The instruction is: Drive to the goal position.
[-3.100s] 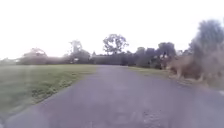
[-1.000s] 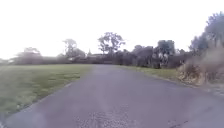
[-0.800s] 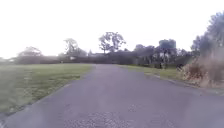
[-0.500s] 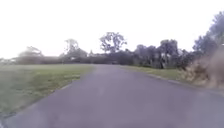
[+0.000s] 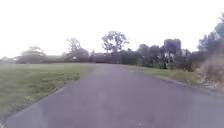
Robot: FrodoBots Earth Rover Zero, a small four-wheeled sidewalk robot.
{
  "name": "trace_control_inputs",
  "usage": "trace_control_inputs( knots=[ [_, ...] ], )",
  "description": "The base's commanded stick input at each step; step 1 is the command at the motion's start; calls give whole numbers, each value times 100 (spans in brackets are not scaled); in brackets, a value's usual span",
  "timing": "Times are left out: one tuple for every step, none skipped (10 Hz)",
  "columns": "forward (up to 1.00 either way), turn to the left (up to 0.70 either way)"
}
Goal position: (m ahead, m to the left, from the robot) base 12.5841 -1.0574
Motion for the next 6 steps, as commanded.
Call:
trace_control_inputs(
  knots=[
    [70,0],
    [70,0],
    [70,0],
    [70,0],
    [70,0],
    [70,0]
  ],
)
